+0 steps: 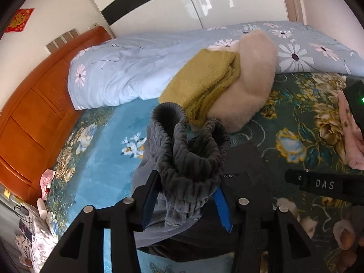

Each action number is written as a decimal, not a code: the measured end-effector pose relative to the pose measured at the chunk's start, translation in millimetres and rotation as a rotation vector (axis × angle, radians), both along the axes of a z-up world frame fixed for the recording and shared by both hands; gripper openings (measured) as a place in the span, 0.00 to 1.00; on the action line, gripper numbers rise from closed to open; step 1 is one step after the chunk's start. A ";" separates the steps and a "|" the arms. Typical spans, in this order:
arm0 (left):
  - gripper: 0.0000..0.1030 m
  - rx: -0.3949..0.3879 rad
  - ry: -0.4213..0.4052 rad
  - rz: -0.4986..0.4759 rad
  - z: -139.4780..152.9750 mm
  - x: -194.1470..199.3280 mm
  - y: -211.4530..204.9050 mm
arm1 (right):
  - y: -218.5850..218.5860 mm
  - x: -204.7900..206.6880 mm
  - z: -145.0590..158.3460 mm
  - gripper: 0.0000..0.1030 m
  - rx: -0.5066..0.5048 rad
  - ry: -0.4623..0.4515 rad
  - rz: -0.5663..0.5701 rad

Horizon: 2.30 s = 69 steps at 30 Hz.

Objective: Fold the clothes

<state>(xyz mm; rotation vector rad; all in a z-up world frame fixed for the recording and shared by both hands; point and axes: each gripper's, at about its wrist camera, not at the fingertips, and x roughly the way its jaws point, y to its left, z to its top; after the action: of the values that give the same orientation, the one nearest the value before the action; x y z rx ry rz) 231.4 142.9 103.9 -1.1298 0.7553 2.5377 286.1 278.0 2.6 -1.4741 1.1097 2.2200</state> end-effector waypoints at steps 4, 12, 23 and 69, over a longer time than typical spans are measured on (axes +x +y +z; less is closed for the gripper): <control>0.58 0.033 -0.045 -0.007 4.6 7.5 2.9 | 1.6 -1.2 -2.0 0.49 -0.013 0.011 0.006; 0.59 0.157 -0.042 -0.063 30.1 14.0 0.2 | 12.3 4.9 4.1 0.49 -0.004 0.026 -0.021; 0.59 0.555 -0.349 0.556 -30.7 -91.0 -178.3 | -1.0 -3.3 32.0 0.53 -0.030 0.111 0.083; 0.68 0.792 -0.668 0.539 -66.2 -98.1 -190.3 | -37.9 -26.3 49.5 0.33 0.020 0.117 0.260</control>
<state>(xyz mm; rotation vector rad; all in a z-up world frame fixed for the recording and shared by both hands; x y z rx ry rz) 133.2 -47.3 37.7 -1.8098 -0.7329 2.1606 259.8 240.1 52.2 -1.5763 0.9728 2.5127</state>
